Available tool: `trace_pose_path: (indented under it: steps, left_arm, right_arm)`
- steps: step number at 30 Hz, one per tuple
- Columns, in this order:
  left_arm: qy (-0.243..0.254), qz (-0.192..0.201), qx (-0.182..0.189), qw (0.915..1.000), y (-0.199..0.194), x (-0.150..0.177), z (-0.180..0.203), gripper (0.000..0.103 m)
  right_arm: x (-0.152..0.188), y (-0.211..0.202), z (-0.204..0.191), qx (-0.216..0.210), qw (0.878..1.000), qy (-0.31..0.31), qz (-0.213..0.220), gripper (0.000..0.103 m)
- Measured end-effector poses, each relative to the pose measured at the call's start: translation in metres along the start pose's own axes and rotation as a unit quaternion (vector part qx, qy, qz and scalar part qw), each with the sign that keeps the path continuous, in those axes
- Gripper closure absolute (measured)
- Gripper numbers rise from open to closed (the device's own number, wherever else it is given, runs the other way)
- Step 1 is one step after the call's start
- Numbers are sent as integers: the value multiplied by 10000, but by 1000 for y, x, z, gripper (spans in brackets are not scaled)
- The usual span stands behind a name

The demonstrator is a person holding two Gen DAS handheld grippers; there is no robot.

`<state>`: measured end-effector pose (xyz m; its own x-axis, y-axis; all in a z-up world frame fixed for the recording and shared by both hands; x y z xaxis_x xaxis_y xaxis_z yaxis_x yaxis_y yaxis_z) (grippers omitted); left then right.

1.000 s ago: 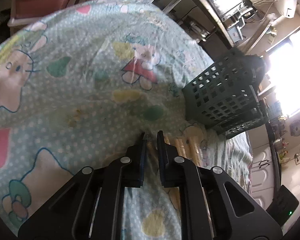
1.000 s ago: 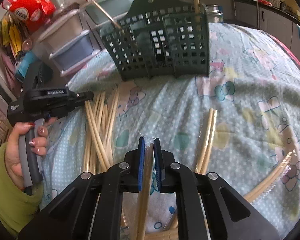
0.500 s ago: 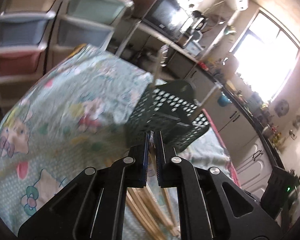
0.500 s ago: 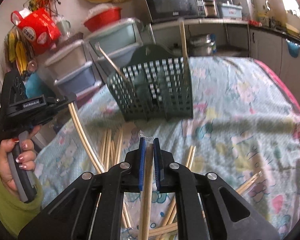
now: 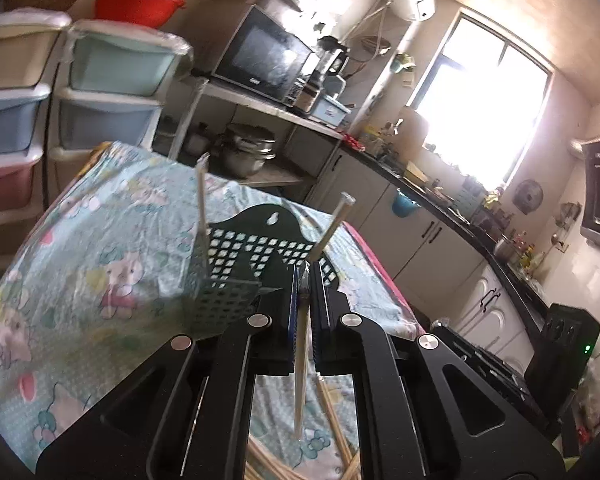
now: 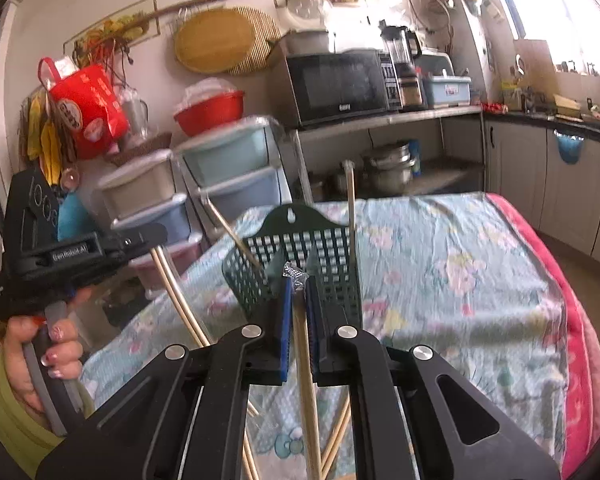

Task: Organize utensils
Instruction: 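Lift the left gripper's chopstick over the caddy while the right gripper carries its own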

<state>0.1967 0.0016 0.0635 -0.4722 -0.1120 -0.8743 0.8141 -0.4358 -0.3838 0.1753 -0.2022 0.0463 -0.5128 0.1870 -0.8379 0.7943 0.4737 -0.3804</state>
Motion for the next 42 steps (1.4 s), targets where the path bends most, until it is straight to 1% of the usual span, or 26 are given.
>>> trace_pose_path:
  steps: [5, 10, 15, 24, 28, 34, 42]
  left_arm:
    - [124, 77, 118, 9998, 2, -11, 11, 100]
    - [302, 209, 141, 9992, 3, -28, 21, 100]
    - [578, 423, -10, 9974, 2, -47, 29, 100]
    - [851, 700, -160, 9938, 0, -80, 37, 100]
    - [990, 818, -261, 9914, 1, -101, 41, 100]
    - [1060, 924, -362, 9894, 7, -122, 40, 100]
    - [1092, 1025, -601, 9869, 16, -141, 32, 100]
  right_arm:
    - [-18, -5, 0, -4, 9996, 24, 280, 96]
    - [-30, -8, 1, 13, 9990, 27, 452, 96]
    - [-42, -9, -2, -11, 9983, 0, 585, 96]
    - [-66, -8, -10, -45, 9967, -100, 803, 96]
    - [-77, -4, -13, -31, 9963, -153, 847, 96]
    - [-94, 0, -16, -30, 9951, -212, 968, 96]
    - [-125, 6, -26, -47, 9927, -328, 1156, 96]
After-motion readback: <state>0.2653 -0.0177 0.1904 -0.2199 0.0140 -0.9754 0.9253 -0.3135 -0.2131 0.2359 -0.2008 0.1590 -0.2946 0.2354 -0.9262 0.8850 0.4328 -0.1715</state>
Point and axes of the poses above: each gripper's, at about its wrist camera, not at the fingertips, and y roughly the way its jaws point, z to its right, x to its underside, the point moved 7 cm from there along y, roughly the way its jaws point, and after that the axes turned 11 degrees about y, right-handed, at the moved point
